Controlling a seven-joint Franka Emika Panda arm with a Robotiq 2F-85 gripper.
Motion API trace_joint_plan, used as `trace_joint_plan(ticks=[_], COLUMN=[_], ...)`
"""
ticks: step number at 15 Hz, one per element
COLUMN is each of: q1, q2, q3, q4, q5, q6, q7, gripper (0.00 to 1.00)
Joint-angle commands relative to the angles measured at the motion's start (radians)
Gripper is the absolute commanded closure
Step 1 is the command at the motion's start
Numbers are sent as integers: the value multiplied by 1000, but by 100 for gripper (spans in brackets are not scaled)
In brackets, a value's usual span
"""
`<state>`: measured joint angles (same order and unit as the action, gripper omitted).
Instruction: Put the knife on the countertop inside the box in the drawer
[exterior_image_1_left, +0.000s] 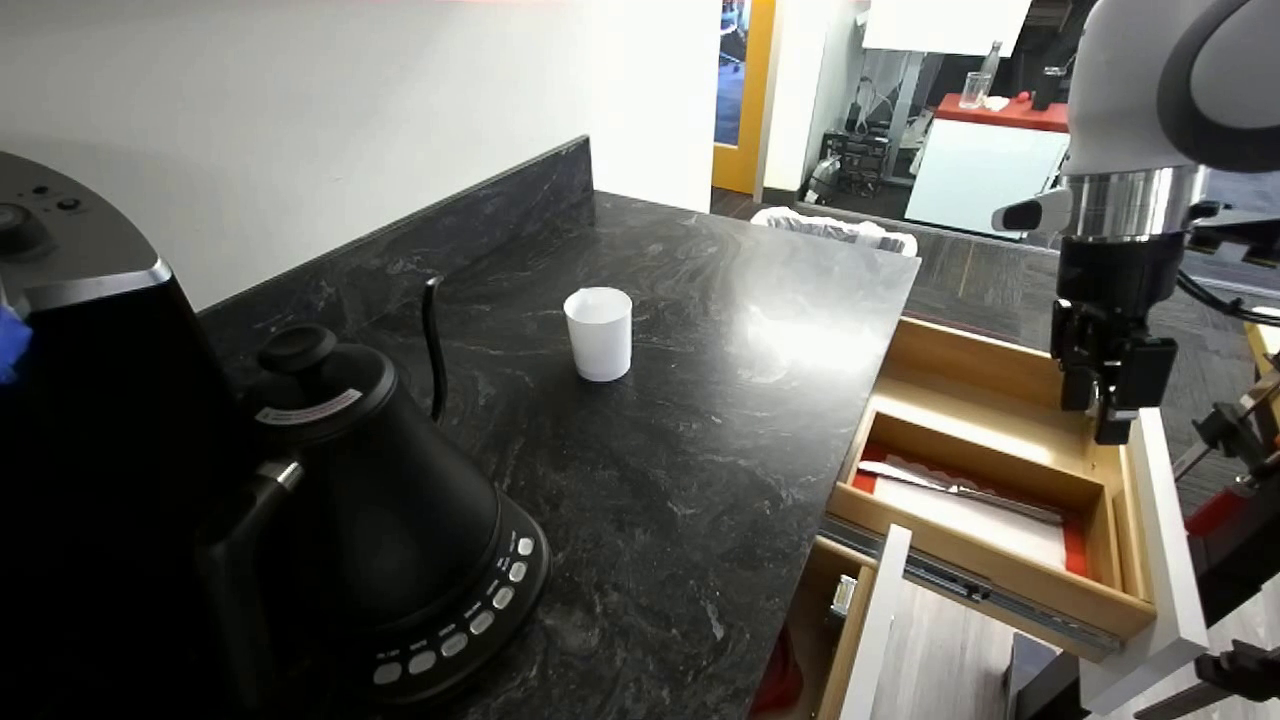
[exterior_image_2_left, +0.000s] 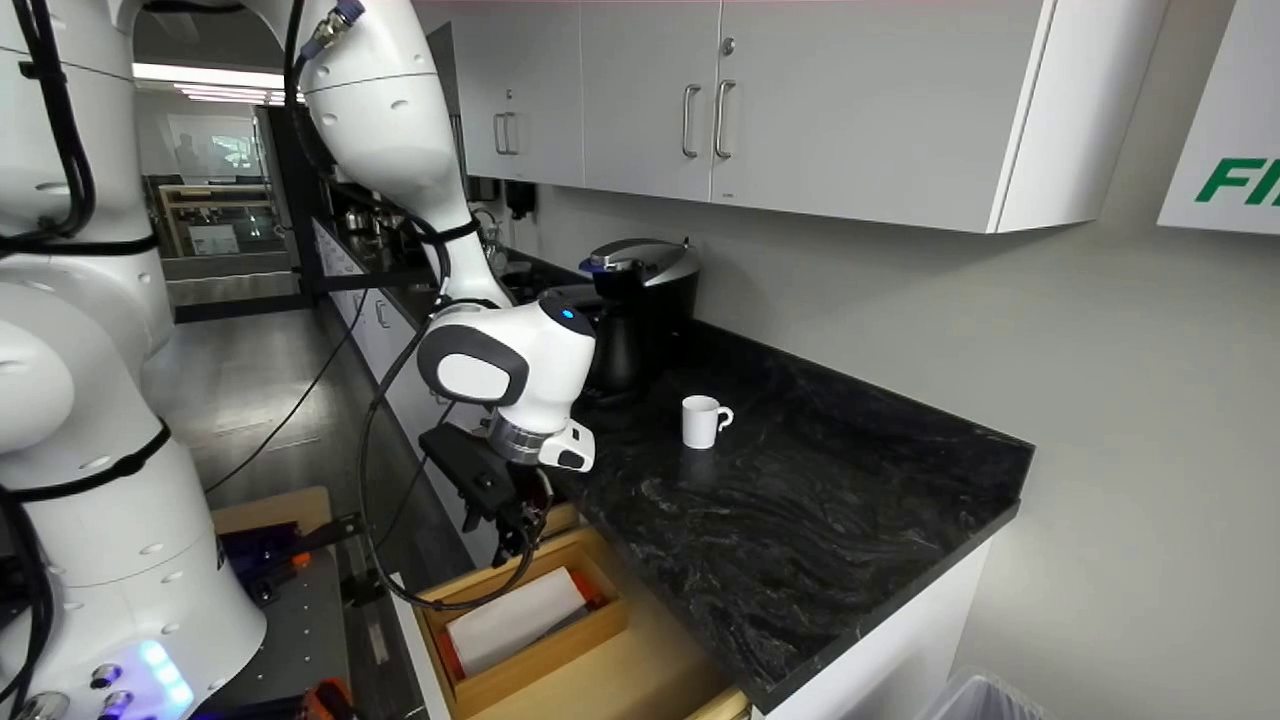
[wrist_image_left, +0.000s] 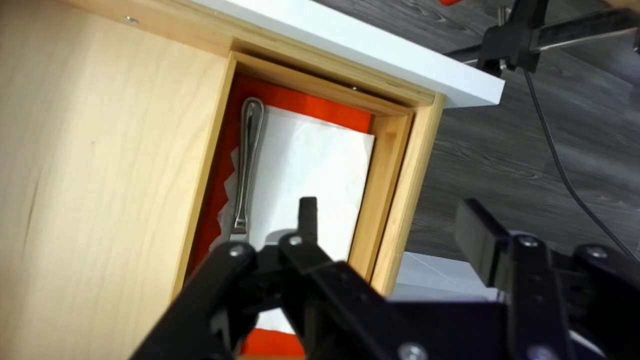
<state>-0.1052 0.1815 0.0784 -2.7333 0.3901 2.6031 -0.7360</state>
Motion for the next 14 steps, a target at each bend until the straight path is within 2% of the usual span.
trace_joint_plan(ticks=[1,2,3,5,14], q1=[-11,-6,-7,-8,-8], q2=[-69,-4,-3,2,6], q3=[15,6,6,7,8], q4=[-79,-19,-22,-18,-14], q5=[53,15,15,14,13], q6=[36,9,9,9,9], q7=[2,3,3,3,3], gripper=[1,0,10,0,0])
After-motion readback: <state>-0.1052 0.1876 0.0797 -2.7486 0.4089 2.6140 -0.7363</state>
